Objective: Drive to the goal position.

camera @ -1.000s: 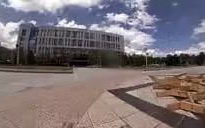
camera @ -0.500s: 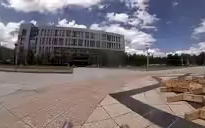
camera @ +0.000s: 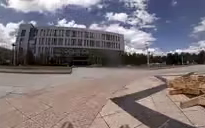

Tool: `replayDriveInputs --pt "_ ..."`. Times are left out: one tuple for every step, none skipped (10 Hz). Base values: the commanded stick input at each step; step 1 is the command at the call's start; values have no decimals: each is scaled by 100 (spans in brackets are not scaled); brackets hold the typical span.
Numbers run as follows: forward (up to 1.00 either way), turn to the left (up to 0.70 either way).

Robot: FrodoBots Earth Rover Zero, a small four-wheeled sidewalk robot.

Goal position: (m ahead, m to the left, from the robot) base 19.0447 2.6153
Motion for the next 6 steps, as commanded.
replayDriveInputs --pt "70 0" --pt "70 0" --pt "70 0" --pt "70 0" --pt "70 0" --pt "70 0"
